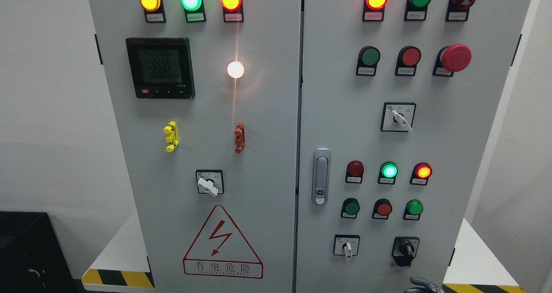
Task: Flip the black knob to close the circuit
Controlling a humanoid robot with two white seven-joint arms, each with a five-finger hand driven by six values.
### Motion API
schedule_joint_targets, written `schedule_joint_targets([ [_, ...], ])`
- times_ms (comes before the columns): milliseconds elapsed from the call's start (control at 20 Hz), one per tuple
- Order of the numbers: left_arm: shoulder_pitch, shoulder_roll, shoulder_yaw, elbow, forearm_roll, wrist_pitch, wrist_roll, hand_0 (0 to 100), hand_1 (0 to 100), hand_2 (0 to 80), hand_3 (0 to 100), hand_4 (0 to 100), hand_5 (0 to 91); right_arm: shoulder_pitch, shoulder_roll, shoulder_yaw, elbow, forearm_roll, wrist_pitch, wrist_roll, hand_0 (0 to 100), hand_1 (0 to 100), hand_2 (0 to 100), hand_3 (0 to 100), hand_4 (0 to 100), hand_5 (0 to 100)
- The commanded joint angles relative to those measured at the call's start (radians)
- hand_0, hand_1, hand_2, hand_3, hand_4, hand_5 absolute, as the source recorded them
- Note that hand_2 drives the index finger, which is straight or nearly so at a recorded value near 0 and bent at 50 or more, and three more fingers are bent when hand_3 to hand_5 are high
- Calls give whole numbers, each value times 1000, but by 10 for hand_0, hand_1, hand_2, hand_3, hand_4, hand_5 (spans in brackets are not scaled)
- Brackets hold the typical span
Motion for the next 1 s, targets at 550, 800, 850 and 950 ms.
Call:
schedule_joint_targets([
  [550,21,0,0,-29,0,0,-1,120,556,0,0,0,0,73,-6,19,-99,-264,-51,112,0,0,33,156,131,25],
  [800,21,0,0,-29,0,0,-1,120,556,0,0,0,0,73,-6,19,-99,-266,-52,112,0,0,24,146,114,16],
  [850,21,0,0,-29,0,0,-1,120,556,0,0,0,0,73,-6,19,-99,-266,-52,112,0,0,23,143,113,14],
  [950,21,0,0,-29,0,0,-1,120,556,0,0,0,0,73,-6,19,-99,-266,-52,112,0,0,22,140,109,11],
])
